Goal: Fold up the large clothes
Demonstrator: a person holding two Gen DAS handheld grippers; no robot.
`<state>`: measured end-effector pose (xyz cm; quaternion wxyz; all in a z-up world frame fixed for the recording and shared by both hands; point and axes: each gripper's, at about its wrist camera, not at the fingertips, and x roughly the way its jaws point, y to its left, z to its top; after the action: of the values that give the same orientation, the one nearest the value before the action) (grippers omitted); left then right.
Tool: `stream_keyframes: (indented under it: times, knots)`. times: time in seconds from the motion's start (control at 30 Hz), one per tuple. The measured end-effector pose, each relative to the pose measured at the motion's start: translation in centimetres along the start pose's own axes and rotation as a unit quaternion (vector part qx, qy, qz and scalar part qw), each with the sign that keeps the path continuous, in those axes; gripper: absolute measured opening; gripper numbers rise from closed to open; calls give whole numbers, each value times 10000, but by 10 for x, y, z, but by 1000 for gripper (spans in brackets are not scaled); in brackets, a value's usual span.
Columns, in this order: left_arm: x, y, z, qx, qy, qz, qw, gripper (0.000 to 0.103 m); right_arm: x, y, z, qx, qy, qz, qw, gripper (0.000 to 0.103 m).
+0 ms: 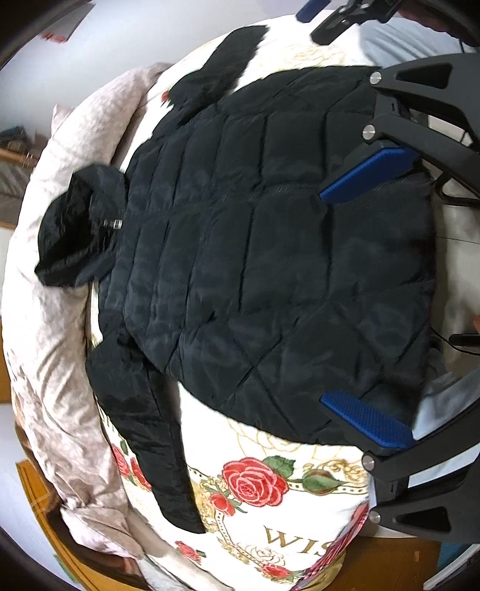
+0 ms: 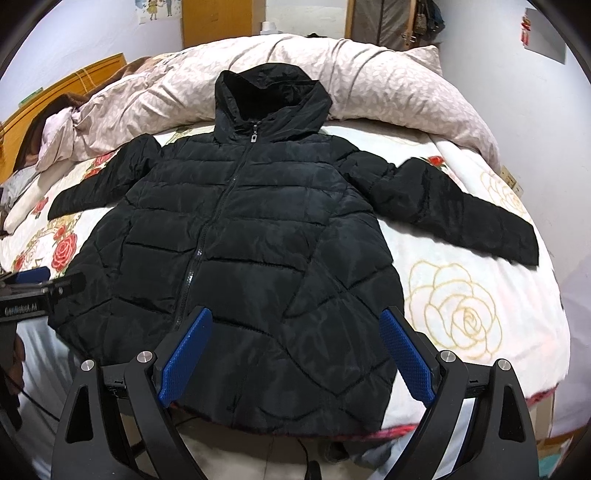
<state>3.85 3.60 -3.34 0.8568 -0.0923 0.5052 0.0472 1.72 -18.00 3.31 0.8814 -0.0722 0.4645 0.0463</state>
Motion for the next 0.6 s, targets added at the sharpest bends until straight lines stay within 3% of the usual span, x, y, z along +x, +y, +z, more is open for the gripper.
stream_keyframes:
  times: [0.3,0.4,0.6]
  knots:
    - [48,65,48,-652,21,457,9968,103,51,12,42,-207,99,184,9996,92]
    - [62,93,68,-829,-46,686,9942,95,70,18,59,-271,139,216,9993,91]
    - [87,150,101,-1282,-154,910,9874,94,111,30,87,-346,260,415,9982,91]
